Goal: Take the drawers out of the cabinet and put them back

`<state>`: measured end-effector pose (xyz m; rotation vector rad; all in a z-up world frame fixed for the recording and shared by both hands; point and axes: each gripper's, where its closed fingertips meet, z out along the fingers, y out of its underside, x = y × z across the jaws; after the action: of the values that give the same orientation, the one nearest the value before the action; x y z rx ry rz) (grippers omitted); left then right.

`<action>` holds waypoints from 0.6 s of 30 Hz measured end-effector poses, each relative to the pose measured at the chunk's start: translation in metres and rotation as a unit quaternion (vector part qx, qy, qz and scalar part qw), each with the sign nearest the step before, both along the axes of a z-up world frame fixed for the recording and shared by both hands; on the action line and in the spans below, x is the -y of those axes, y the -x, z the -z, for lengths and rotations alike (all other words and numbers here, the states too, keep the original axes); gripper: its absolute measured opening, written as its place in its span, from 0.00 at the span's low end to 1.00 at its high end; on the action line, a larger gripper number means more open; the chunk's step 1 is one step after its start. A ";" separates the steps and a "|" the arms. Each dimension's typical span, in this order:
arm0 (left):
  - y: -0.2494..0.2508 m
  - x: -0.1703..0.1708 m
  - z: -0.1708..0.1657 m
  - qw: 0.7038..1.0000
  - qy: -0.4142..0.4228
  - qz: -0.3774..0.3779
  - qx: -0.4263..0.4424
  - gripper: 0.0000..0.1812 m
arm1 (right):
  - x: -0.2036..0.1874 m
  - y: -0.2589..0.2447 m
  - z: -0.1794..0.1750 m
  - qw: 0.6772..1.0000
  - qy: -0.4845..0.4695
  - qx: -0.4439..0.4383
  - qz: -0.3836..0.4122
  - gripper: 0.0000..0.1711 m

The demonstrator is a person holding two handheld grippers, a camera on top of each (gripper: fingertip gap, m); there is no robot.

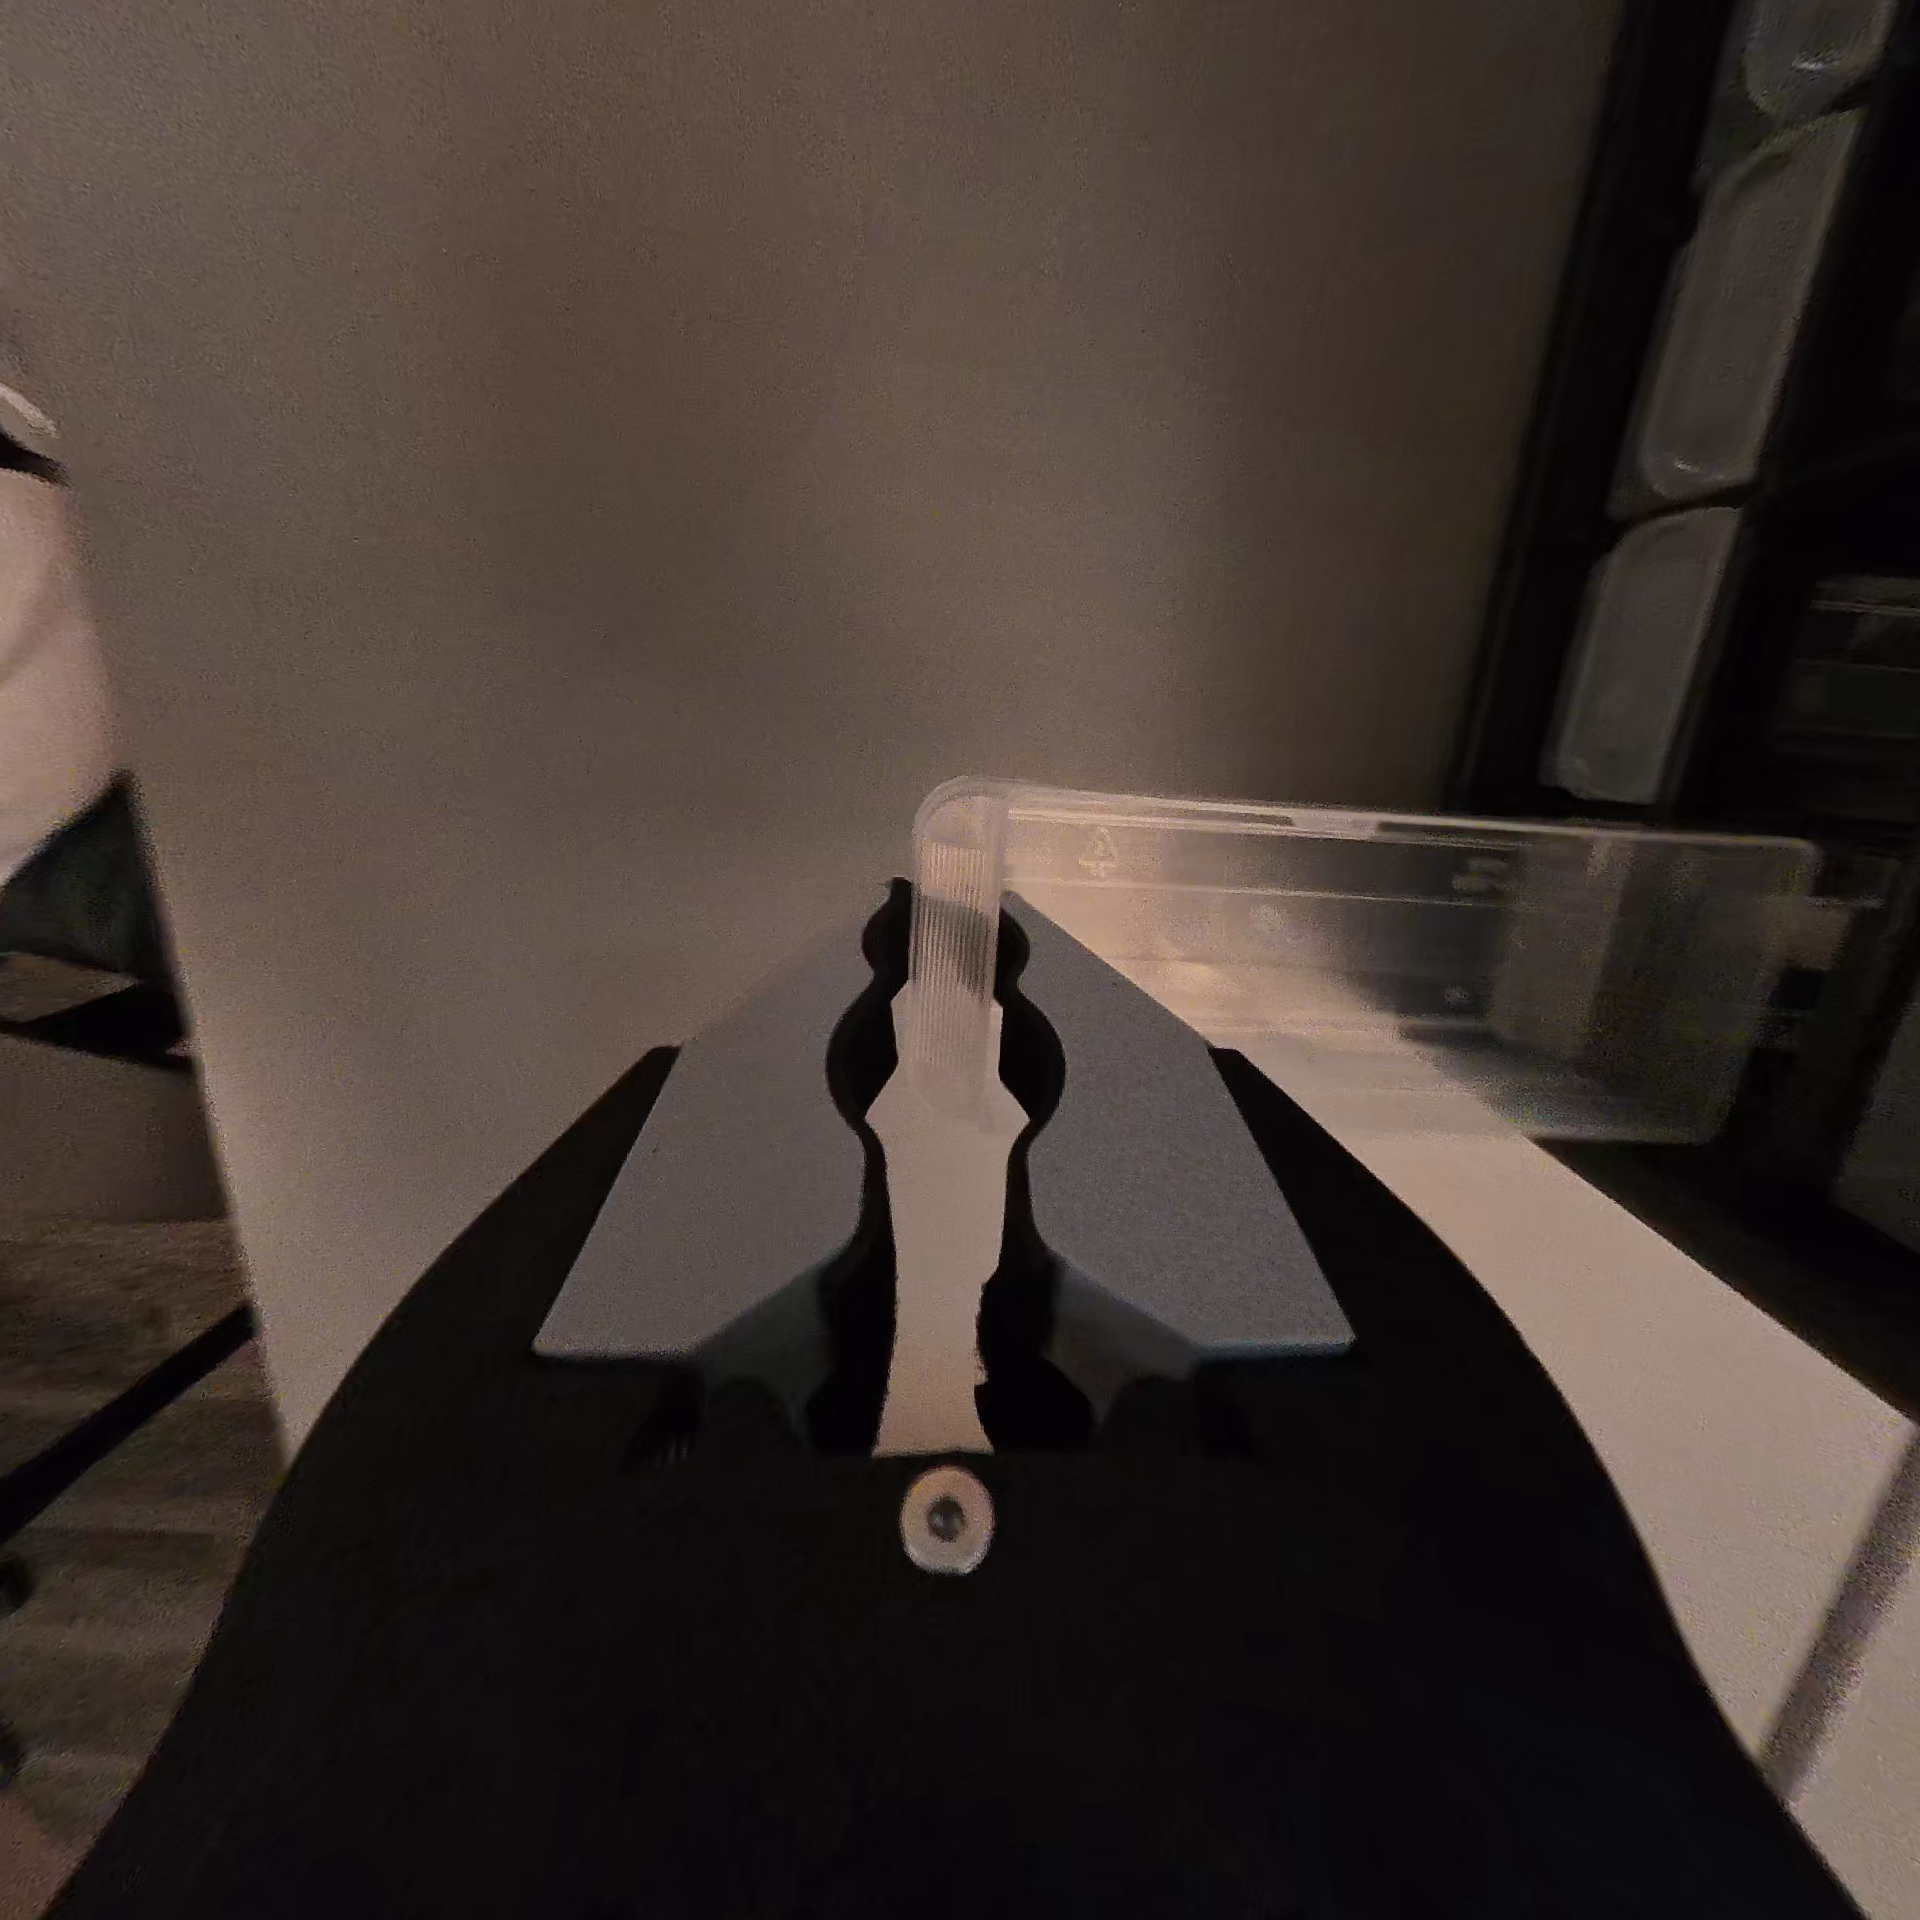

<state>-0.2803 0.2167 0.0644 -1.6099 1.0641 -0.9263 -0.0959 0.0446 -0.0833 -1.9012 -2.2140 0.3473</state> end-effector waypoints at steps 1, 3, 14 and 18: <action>0.000 0.000 0.000 1.000 0.000 0.000 0.000 0.00 | 0.006 0.001 -0.003 1.000 0.024 -0.002 0.003 0.07; 0.000 0.000 0.000 1.000 0.000 0.000 0.000 0.00 | 0.019 0.005 -0.010 0.997 0.073 -0.015 0.008 0.07; 0.000 0.001 0.000 1.000 0.000 0.003 0.001 0.00 | 0.067 -0.005 0.041 0.987 -0.016 -0.022 -0.159 0.07; 0.000 0.001 0.000 1.000 0.000 0.003 0.001 0.00 | 0.073 -0.014 0.059 0.980 -0.062 -0.007 -0.191 0.08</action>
<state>-0.2804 0.2160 0.0646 -1.6061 1.0687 -0.9303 -0.0823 -0.0287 -0.1419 -1.4024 -2.5210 0.2699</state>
